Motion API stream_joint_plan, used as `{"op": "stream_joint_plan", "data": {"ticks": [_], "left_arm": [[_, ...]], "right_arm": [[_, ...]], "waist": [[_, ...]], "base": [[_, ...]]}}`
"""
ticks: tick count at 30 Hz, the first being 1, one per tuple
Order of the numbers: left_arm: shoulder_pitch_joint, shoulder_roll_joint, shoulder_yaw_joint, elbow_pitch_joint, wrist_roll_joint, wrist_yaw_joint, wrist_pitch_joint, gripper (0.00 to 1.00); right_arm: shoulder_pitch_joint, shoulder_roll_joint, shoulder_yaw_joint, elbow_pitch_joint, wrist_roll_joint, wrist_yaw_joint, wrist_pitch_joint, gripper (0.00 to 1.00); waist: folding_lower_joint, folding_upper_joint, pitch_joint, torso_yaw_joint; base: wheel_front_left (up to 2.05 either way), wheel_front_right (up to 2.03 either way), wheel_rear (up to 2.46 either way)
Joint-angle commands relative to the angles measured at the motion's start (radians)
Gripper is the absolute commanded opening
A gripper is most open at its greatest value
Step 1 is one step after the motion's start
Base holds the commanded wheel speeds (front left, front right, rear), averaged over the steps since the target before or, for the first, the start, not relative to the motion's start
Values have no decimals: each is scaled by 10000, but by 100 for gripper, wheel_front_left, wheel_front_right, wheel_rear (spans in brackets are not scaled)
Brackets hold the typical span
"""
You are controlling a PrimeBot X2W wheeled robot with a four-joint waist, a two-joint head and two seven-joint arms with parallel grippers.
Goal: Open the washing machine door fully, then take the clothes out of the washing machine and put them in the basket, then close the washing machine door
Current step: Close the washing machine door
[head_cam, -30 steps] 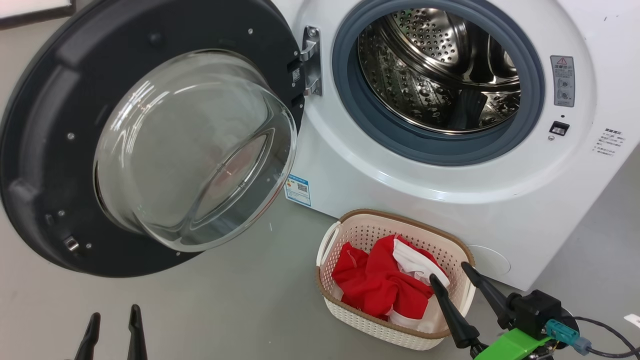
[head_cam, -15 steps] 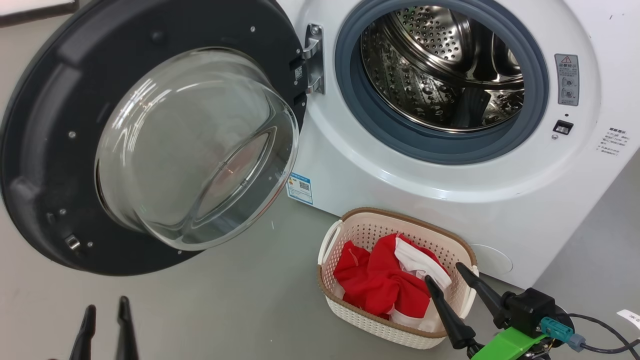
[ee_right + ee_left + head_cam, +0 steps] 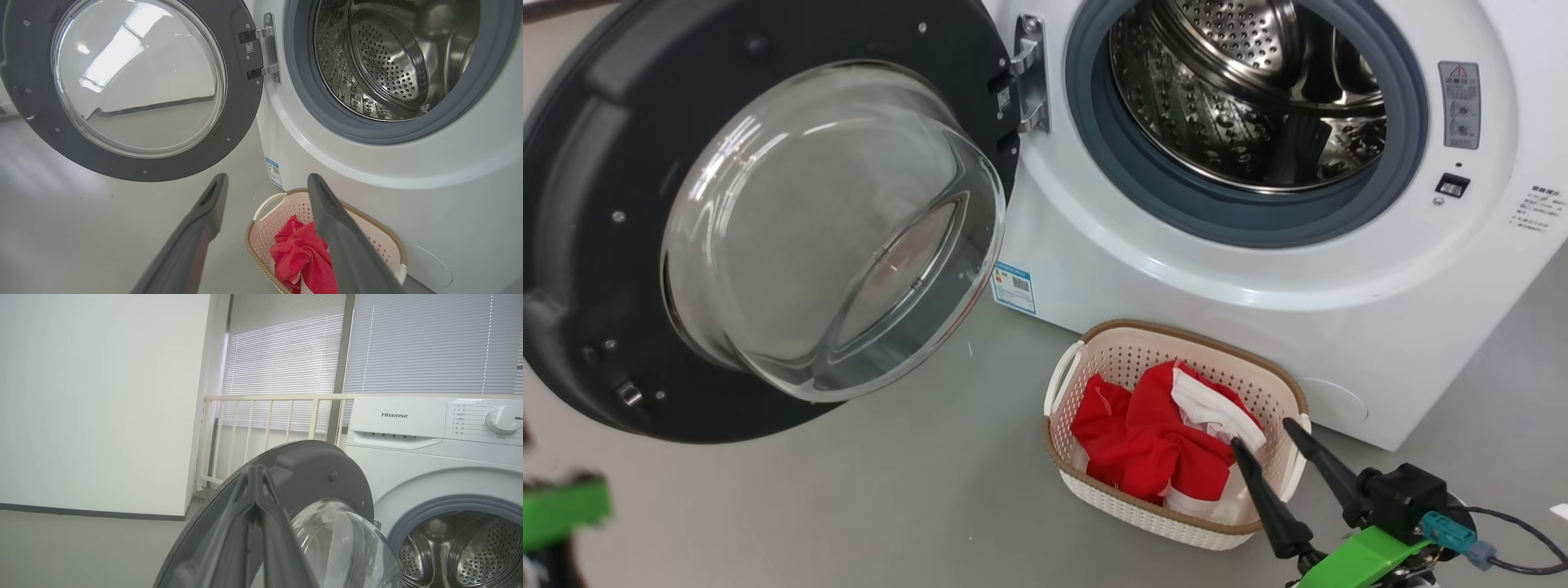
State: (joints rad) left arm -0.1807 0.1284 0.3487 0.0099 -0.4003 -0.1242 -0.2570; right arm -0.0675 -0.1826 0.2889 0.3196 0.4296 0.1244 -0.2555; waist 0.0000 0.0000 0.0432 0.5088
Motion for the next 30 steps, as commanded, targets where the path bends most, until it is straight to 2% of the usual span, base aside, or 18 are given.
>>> {"op": "stream_joint_plan", "data": {"ticks": [1, 6, 10, 13, 18, 23, 25, 30], "left_arm": [[-655, 509, 434, -167, -91, -47, -47, 0], [-2192, 1906, 252, 376, -576, -61, -47, 0], [-3147, 2786, 185, 983, -1243, -62, -47, 0], [-3817, 3281, 255, 1875, -2277, -63, -47, 0], [-4716, 4380, -332, 3955, -4417, -64, 23, 0], [-5565, 5310, -817, 5756, -6380, -64, 860, 0], [-5891, 5499, -898, 6493, -7087, -64, 1543, 0], [-6568, 6038, -1420, 7830, -7856, -64, 3167, 0]], "right_arm": [[-125, -71, 77, -290, -90, 63, -63, 100], [-157, -63, -24, -360, -193, 63, -63, 100], [-262, -61, -57, -362, -253, 63, -63, 100], [-336, -61, -37, -353, -285, 63, -63, 100], [-441, -55, 5, -317, -301, 63, -63, 100], [-528, -112, -4, -315, -317, 63, -63, 100], [-554, -144, -12, -322, -334, 63, -63, 100], [-666, -242, -56, -346, -376, 63, -63, 100]], "waist": [[0, 0, 100, -1], [0, 0, 355, -84], [0, 0, 539, -202], [0, 0, 633, -291], [0, 0, 711, -456], [0, 0, 861, -585], [0, 0, 934, -626], [0, 0, 1172, -697]], "base": [[0, 0, 0], [0, 0, 0], [0, 0, 0], [0, 0, 0], [0, 0, 0], [0, 0, 0], [0, 0, 0], [0, 0, 0]]}}
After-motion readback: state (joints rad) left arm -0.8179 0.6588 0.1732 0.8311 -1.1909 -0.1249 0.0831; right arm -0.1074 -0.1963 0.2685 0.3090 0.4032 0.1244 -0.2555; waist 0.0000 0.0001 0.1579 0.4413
